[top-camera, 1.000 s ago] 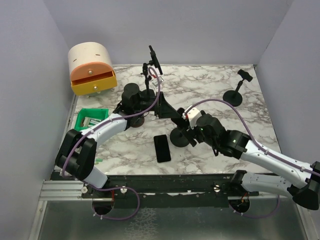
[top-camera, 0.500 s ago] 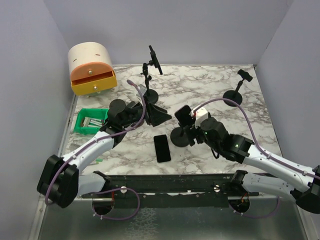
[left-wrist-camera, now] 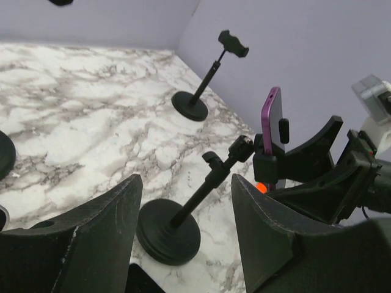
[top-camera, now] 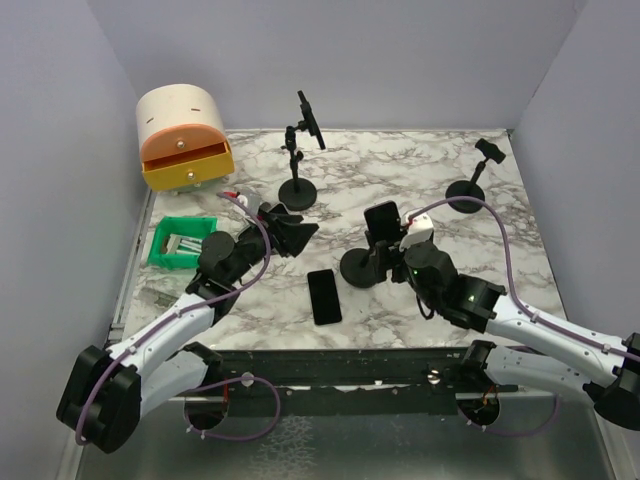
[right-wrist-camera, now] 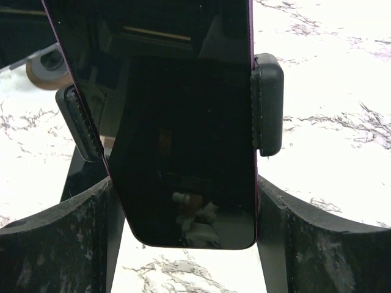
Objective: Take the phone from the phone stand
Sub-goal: Adjust the phone stand with the phone at the center of the board.
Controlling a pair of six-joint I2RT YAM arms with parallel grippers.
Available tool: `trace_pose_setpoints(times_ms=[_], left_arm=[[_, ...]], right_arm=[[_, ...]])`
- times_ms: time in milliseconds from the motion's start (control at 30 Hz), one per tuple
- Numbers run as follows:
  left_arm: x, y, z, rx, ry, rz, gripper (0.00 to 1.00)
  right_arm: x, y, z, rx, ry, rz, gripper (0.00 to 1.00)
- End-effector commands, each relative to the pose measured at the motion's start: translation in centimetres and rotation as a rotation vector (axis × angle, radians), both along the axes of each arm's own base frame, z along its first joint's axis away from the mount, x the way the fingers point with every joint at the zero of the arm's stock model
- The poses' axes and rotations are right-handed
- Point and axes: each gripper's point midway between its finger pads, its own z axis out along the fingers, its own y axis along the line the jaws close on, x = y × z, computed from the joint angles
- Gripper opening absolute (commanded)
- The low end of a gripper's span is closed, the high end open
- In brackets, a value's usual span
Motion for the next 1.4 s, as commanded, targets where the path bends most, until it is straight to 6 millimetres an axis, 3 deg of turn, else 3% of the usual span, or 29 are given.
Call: trace_pose_setpoints(times_ms=[0, 133, 300, 400, 567, 733, 967, 1367], left_arm=[[0.7, 1.4, 2.1, -0.028, -0.092, 0.092, 0.61], [0.3, 0.6, 1.2, -0.019, -0.075, 0.053, 0.60], [-0.5, -2.6, -3.5, 0.108, -0.040, -0.043, 0.60], [-0.5, -3.7, -5.1, 0.153, -0.054, -0.047, 0.58], [0.7, -5.6, -7.4, 0.177, 0.005, -0.014, 0.46], [0.0, -8.5, -10.7, 0.230, 0.044, -0.051, 0.35], [0.4, -9.9, -13.4, 0.235, 0.094, -0.031, 0.20], [-0.2, -11.8, -16.8, 0.216, 0.141, -0.031, 0.12]], right_arm=[[0.8, -1.0, 0.1, 0.046, -0.027, -0.117, 0.51], [0.8, -0.4, 0.3, 0.061, -0.032, -0.107, 0.50], [0.7, 0.0, 0.6, 0.026, -0.044, -0.080, 0.48], [0.4, 0.4, 0.8, 0.035, -0.047, -0.054, 0.47], [0.0, 0.9, -0.1, 0.062, -0.025, -0.033, 0.46], [-0.3, 1.3, -0.5, 0.088, -0.014, -0.025, 0.45], [-0.4, 1.4, -0.3, 0.111, -0.010, -0.022, 0.44], [-0.6, 0.8, -1.2, 0.221, 0.022, -0.110, 0.43]])
